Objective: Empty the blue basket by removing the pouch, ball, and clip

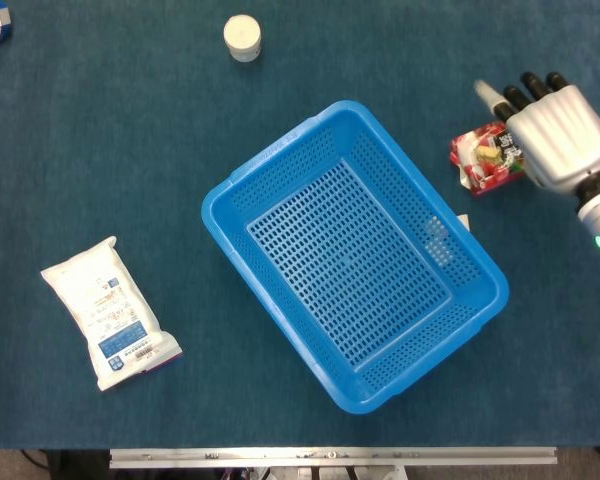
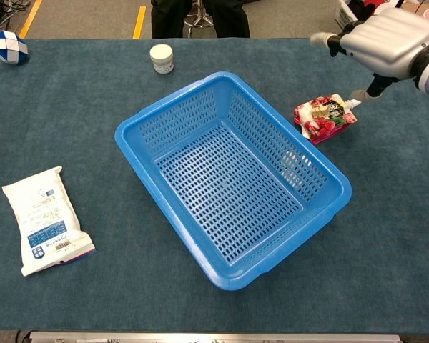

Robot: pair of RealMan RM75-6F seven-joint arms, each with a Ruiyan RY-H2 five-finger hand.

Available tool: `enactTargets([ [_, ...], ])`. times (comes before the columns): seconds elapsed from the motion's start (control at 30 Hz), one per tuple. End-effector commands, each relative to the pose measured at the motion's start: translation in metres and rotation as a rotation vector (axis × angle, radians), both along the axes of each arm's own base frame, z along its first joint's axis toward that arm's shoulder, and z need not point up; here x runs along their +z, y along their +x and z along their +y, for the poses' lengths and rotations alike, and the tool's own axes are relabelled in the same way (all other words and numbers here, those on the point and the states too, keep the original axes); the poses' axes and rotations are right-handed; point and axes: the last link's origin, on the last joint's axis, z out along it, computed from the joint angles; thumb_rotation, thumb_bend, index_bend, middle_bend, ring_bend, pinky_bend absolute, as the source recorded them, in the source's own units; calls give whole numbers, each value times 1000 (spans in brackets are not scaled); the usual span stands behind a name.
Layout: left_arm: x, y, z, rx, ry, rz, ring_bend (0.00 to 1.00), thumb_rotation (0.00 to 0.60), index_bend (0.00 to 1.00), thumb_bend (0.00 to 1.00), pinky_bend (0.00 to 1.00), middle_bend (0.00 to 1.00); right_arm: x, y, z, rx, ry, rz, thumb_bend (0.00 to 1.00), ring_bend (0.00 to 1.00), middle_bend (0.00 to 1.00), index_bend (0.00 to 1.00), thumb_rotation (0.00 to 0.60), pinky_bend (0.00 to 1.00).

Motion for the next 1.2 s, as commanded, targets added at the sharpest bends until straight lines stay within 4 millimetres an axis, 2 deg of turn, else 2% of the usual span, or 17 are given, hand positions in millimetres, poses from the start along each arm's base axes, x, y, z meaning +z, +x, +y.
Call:
enactTargets([
  [0.03, 1, -1, 0, 4, 1, 1, 0, 600, 63, 0, 0, 0, 0, 3, -1, 10, -2, -3, 181, 148, 230, 0, 600, 240],
  [0.17, 2, -2, 1, 12, 7, 4, 0, 600, 63, 0, 0, 0, 7, 6, -1, 11, -25, -14, 179, 147, 229, 0, 600, 240],
  [0.33, 3, -3, 3, 17, 14, 7, 0, 600, 63, 0, 0, 0, 36, 0, 12, -35, -123, -60, 184, 147, 233, 0, 600, 240],
  [0.5, 2, -3, 8, 7, 7, 13, 0, 600, 63, 0, 0, 0, 72, -14, 35, -99, -234, -81, 189, 147, 277, 23, 600, 240],
  [0.7, -1, -6, 10, 0, 9, 16, 0, 600, 63, 0, 0, 0, 104, -34, 73, -168, -341, -72, 248, 160, 320, 144, 600, 240],
  [1.0, -1, -10, 4, 9, 4, 25, 0, 600, 69, 0, 0, 0, 125, -53, 125, -232, -449, -70, 249, 163, 325, 163, 600, 240],
  [1.2, 4, -10, 1, -5, 1, 31, 0, 600, 69, 0, 0, 0, 128, -54, 144, -227, -488, -76, 249, 163, 327, 163, 600, 240],
])
